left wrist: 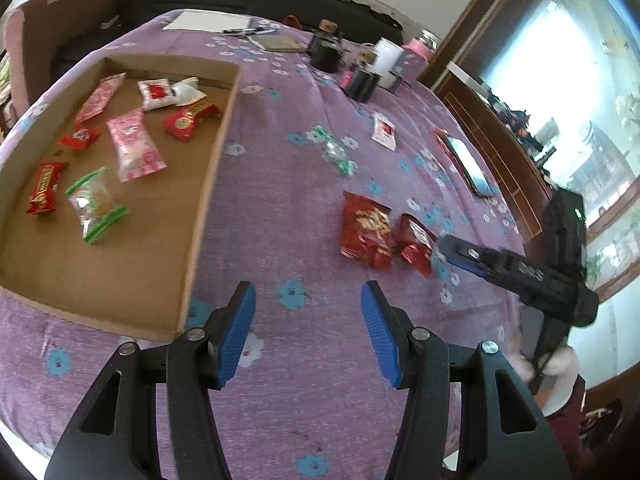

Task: Organize snacks
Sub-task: 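Grasp the red gold-print packet with the right tool while the left tool grasps another, then carry both red gold-print packets into the box and open both tools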

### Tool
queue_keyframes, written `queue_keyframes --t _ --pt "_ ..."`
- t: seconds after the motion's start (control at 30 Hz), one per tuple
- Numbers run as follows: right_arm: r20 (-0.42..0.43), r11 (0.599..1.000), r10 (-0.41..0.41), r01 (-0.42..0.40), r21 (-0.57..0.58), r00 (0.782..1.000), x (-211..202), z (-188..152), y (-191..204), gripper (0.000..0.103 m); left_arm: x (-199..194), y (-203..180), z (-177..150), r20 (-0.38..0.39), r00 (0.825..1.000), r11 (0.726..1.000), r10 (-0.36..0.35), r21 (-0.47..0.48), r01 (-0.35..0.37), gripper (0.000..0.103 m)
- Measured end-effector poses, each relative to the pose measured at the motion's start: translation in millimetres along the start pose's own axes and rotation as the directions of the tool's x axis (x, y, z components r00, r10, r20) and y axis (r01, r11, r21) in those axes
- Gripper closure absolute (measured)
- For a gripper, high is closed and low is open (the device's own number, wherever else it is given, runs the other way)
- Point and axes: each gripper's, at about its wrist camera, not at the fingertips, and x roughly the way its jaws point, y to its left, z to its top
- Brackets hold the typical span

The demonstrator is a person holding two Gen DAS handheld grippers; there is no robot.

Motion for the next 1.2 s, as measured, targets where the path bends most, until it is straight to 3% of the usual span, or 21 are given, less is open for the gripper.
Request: queue_keyframes --t 0.13,0.27,0.33,0.57,0.7,0.77,1.03,1.2 --pt "0.008 0.999 -0.03 0.029 0.028 1.0 18 8 9 0.042 -6 -9 -4 0.012 1.0 0.999 0.014 0.04 -0.014 0.05" --pt "0.019 0.985 -0.15 0.151 -0.081 0.989 39 9 37 0.043 -7 -5 -2 0.013 0.999 0.999 0.037 0.033 -0.037 0.05" --pt "0.028 0.968 -0.207 0.209 -0.136 0.978 41 6 47 0.056 -6 -5 0 0.013 0.999 0.998 0.05 0.032 -0.051 0.05" --pt "0.046 0.963 -0.239 0.242 -0.118 0.97 18 0 14 0.059 16 -24 9 -0.018 0.998 0.994 0.054 0.098 -0.052 0.05" --pt "0.087 0.956 -0.281 0.286 -0.063 0.956 -2 2 -19 0.058 47 -47 17 -0.044 0.997 0.981 0.064 0.184 -0.055 0.05" --pt "0.096 0.962 -0.266 0.271 -0.044 0.959 -7 2 -29 0.058 61 -55 21 -0.05 0.996 0.973 0.077 0.222 -0.064 0.05" --pt "0.122 0.944 -0.304 0.316 -0.096 0.945 -5 -5 -21 0.057 103 -70 34 -0.033 0.988 0.942 0.154 0.306 -0.137 0.05" --pt "0.123 0.948 -0.293 0.305 -0.092 0.948 -6 -4 -23 0.056 106 -78 26 0.0 0.983 0.919 0.185 0.354 -0.173 0.047"
